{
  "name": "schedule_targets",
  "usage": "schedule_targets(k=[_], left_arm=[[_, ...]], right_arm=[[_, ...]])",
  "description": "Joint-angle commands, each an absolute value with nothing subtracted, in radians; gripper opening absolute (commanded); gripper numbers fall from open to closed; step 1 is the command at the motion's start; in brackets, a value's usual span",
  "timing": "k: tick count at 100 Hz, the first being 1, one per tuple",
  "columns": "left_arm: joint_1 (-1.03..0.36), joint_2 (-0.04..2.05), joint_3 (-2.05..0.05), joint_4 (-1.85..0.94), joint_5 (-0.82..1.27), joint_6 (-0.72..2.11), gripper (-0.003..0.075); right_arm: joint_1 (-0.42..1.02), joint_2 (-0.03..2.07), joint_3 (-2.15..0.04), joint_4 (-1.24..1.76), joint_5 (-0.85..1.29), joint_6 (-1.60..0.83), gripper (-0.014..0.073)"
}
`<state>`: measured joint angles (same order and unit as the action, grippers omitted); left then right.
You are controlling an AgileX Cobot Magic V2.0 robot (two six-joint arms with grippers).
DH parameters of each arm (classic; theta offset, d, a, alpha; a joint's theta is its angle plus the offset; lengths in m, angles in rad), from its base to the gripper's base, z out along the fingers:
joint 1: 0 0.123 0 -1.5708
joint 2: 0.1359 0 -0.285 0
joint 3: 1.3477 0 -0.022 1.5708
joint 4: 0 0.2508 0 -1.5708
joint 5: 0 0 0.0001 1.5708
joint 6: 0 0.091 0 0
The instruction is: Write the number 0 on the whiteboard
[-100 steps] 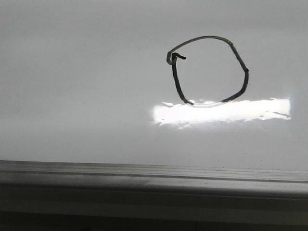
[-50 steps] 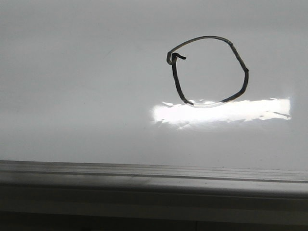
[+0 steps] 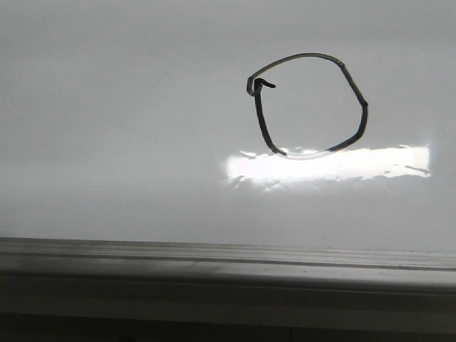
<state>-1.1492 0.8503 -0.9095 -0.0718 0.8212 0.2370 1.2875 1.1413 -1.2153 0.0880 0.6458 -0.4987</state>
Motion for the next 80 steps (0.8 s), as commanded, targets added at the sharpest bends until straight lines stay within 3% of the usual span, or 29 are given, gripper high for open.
schedule_targets(k=[1, 13, 58, 68, 77, 80], left_arm=[[-1.146, 0.853, -0.943, -0.047, 0.680, 0.186, -0.0020], [-1.146, 0.853, -0.943, -0.047, 0.663, 0.179, -0.0020], [-1.127, 0.864, -0.932, 0.030, 0.499, -0.021, -0.0020], [-1.081, 0.864, -0.897, 0.131, 0.445, -0.198, -0.0020], [-1.022, 0.869, -0.850, 0.211, 0.408, -0.364, -0.0020], [-1.002, 0.871, -0.842, 0.223, 0.398, -0.400, -0.0020]], right_arm=[[1.296, 1.121, -1.247, 0.142, 0.587, -0.500, 0.0336], [1.274, 1.098, -1.247, 0.102, 0.583, -0.500, 0.0485], [0.934, 0.860, -1.246, 0.089, 0.662, -0.453, 0.0481], [0.876, 0.802, -1.239, 0.089, 0.741, -0.383, 0.0388], [0.852, 0.749, -1.203, 0.089, 0.813, -0.364, 0.0169], [0.847, 0.733, -1.185, 0.089, 0.831, -0.363, 0.0059]])
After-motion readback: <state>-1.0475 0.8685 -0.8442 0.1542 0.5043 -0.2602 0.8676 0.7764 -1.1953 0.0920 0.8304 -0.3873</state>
